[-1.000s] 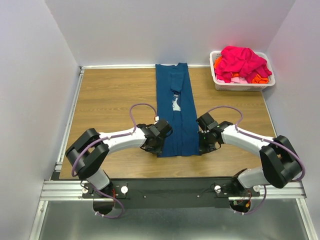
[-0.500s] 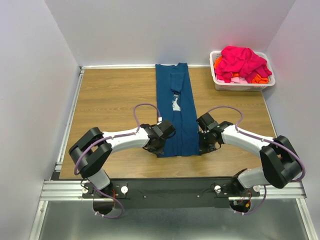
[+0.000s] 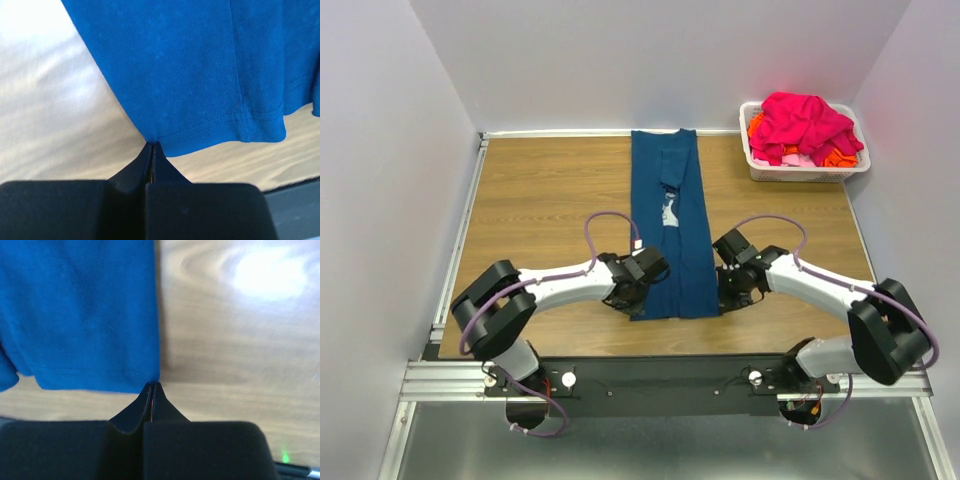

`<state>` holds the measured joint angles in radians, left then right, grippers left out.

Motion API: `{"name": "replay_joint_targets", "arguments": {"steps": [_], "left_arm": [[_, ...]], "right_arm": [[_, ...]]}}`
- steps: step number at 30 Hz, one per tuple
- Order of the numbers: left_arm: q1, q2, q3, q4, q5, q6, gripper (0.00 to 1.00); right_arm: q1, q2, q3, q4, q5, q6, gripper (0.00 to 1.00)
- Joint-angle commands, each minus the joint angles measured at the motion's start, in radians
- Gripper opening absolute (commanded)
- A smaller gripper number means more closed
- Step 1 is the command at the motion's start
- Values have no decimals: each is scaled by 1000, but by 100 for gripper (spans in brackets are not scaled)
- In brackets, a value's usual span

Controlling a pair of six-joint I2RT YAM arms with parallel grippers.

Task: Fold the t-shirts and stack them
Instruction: Fold the tshirt

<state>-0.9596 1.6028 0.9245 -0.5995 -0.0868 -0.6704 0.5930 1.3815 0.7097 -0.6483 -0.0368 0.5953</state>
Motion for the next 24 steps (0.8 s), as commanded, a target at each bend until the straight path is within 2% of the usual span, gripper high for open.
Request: {"name": "replay_joint_targets", "arguments": {"steps": [1, 5, 8, 11, 13, 14, 15, 17, 20, 24], "left_arm": [[-45, -89, -76, -101, 5, -58, 0], [-178, -213, -107, -157, 67, -141, 0], [-238, -309, -133, -157, 145, -207, 0], [-252, -389, -133, -146, 150, -245, 0], [-210, -406, -115, -134, 110, -216, 0], [-174, -402, -98, -125, 101, -189, 0], [-144, -396, -89, -97, 99, -128, 0], [-39, -370, -72, -54, 63, -77, 0], [95, -315, -21, 7, 53, 50, 0], [238, -218, 91, 56, 15, 175, 0]], "right_arm": [[62, -93, -33, -97, -43, 83, 1], [235, -189, -70, -174, -60, 233, 1], [327, -254, -105, -198, -104, 306, 1], [330, -340, -64, -258, -60, 331, 1], [330, -338, -4, -283, 10, 314, 1], [330, -296, 28, -286, 106, 305, 1], [329, -270, 101, -286, 145, 278, 1], [320, -159, 178, -287, 278, 239, 1], [265, -18, 315, -263, 379, 103, 1], [104, 91, 425, -113, 332, -47, 1]]}}
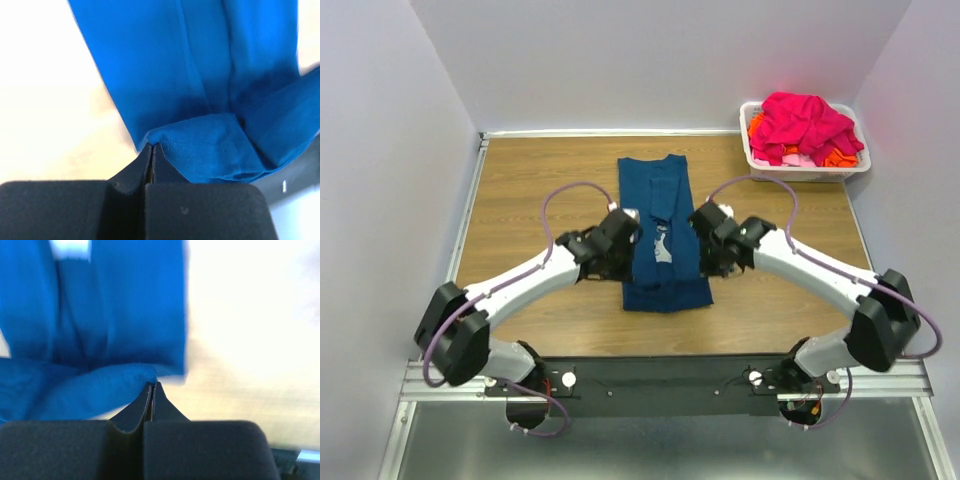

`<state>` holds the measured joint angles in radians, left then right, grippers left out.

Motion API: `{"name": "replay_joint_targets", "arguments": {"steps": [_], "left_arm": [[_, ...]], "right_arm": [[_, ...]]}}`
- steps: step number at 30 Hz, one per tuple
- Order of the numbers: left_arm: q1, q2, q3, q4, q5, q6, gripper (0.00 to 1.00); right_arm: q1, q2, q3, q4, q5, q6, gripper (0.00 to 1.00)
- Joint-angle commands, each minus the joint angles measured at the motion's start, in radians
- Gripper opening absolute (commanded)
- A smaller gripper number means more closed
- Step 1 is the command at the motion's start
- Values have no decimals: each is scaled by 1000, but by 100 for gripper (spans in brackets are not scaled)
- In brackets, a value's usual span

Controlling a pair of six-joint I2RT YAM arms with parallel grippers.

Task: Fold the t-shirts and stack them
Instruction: Fold the tshirt

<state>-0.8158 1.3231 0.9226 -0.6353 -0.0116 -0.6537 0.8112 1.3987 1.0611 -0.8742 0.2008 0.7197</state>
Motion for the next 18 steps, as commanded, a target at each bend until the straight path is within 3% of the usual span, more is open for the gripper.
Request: {"name": "replay_joint_targets", "arguments": {"steps": [1, 6, 12, 18], "left_arm": [[116, 85, 145, 100, -68, 186, 0], [248, 238, 312, 123, -99, 273, 0], [317, 379, 383, 192, -102, 312, 0], [360, 478, 414, 258, -80, 325, 0]], "right_arm": [[-148, 98, 111, 135, 85, -195, 1], [-265, 268, 275, 205, 49, -322, 1], [-320, 420, 413, 251, -3, -365, 1], [-346, 523, 448, 300, -27, -390, 1]]}}
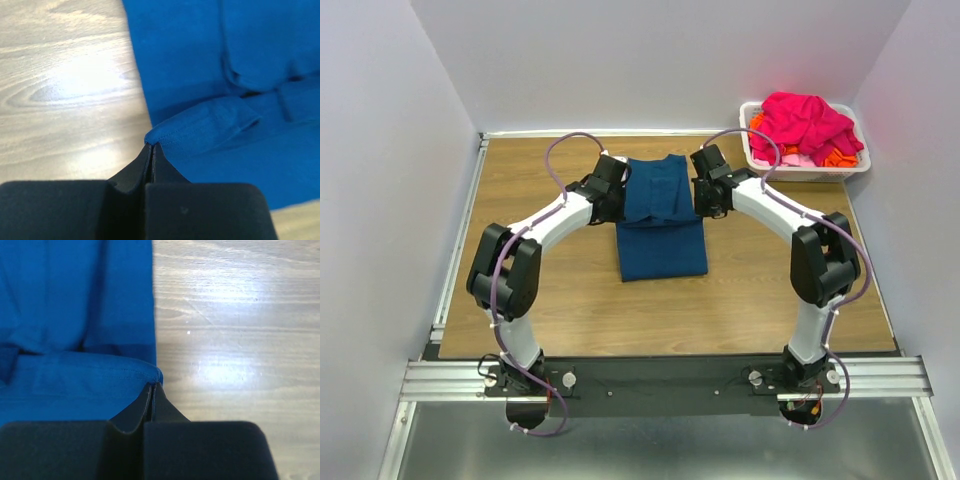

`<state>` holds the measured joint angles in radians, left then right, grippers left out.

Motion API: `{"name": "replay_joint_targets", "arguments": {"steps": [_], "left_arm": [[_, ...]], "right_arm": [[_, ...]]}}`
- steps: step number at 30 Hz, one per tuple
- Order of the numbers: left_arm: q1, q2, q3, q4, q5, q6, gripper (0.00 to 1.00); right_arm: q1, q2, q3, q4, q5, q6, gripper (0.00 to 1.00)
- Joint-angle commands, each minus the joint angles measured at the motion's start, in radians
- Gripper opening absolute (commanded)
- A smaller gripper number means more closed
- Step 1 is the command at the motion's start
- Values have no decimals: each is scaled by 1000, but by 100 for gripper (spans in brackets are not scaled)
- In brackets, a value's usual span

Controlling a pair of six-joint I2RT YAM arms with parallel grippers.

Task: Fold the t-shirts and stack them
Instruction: Fold the tshirt

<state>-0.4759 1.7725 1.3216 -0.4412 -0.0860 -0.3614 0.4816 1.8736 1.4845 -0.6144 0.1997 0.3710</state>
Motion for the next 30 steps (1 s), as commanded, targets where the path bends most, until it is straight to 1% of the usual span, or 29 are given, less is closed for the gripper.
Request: {"name": "replay_joint_targets", "arguments": {"steps": [1, 6, 10, 14, 15, 16, 17, 18, 19, 20, 21, 22, 23, 26, 28, 29, 30], "left_arm": [[25, 34, 14, 71, -4, 32, 0], [28, 85, 34, 96, 11, 39, 0], [28, 87, 30, 116, 11, 45, 7], [28, 71, 10, 145, 18, 50, 8], [28, 70, 7, 153, 19, 50, 14], [28, 67, 4, 153, 19, 53, 17], [26, 64, 1, 153, 17, 53, 22], [28, 59, 1, 150, 19, 58, 32], [28, 54, 1, 147, 19, 58, 36], [28, 38, -2, 139, 19, 56, 49], [26, 24, -7, 139, 15, 52, 49], [23, 9, -12, 136, 11, 47, 55], [20, -28, -25, 131, -4, 36, 55], [-19, -105, -62, 118, -52, 1, 54], [-68, -142, -96, 107, -61, -23, 45], [-84, -148, -110, 108, -58, -39, 38], [-99, -154, -125, 111, -52, -54, 35]], "right_arm": [[-18, 55, 28, 47, -29, -44, 1], [-24, 96, 33, 71, -43, -50, 1], [-24, 101, 31, 77, -34, -49, 1], [-26, 85, 19, 82, -22, -44, 2], [-25, 84, 14, 82, -17, -43, 5], [-26, 82, 13, 84, -17, -38, 10], [-25, 76, 11, 84, -16, -37, 19], [-26, 68, 10, 82, -22, -35, 23], [-26, 61, 4, 84, -28, -32, 26], [-25, 36, 0, 84, -43, -30, 31], [-26, 26, -3, 84, -43, -30, 34], [-25, 13, -12, 84, -69, -41, 36], [-21, -4, -18, 84, -78, -41, 38], [5, -63, -64, 102, -92, -30, 38], [34, -93, -111, 146, -131, -14, 37], [41, -97, -125, 165, -152, -7, 33], [49, -97, -139, 183, -172, 2, 31]]}}
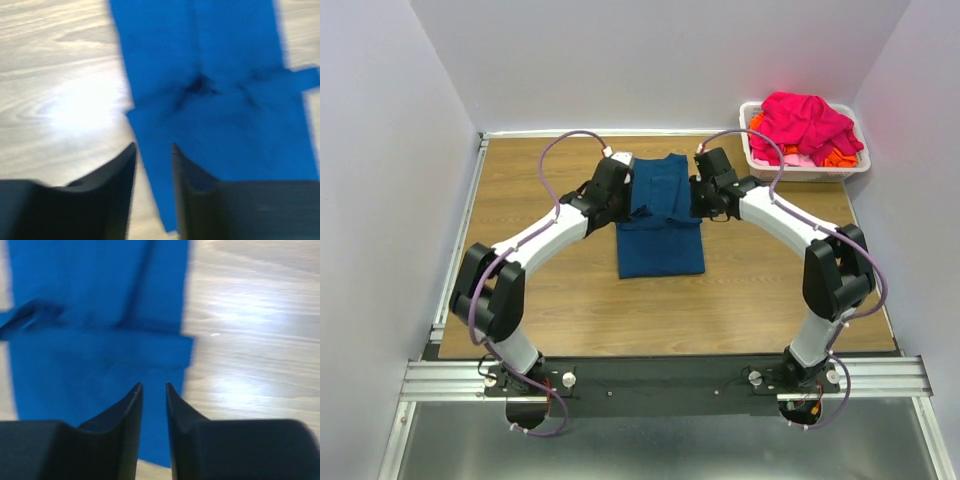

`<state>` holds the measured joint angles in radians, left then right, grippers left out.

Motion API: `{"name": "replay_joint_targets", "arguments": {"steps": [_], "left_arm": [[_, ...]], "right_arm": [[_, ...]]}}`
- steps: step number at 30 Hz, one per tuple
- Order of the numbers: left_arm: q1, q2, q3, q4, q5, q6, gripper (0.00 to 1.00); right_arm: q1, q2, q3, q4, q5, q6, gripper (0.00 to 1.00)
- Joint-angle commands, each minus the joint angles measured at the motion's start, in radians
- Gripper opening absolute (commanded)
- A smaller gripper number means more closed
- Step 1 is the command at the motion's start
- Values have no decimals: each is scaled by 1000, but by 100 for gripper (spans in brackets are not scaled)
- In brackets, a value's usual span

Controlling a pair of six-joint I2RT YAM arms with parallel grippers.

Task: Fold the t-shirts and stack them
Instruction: Fold the tshirt

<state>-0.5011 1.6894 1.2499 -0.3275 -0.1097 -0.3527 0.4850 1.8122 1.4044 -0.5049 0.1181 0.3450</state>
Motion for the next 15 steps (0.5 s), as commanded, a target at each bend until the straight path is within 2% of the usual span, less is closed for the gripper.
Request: {"name": "replay_joint_targets", "arguments": {"steps": [1, 2, 3, 9, 15], "left_arm": [[-103, -69, -69, 10, -18, -81, 29], [-115, -60, -95, 18, 8, -94, 28], [-128, -51, -102, 30, 25, -101, 22], [-200, 62, -92, 27, 142, -98, 21], [-208, 102, -122, -1, 177, -81, 21]], "right_arm": [[55, -34, -71, 103, -112, 43, 28], [72, -16, -77, 112, -138, 46, 25], [81, -2, -79, 118, -150, 51, 24], [101, 93, -102, 203, -150, 94, 21], [102, 170, -56, 244, -123, 95, 21]]}}
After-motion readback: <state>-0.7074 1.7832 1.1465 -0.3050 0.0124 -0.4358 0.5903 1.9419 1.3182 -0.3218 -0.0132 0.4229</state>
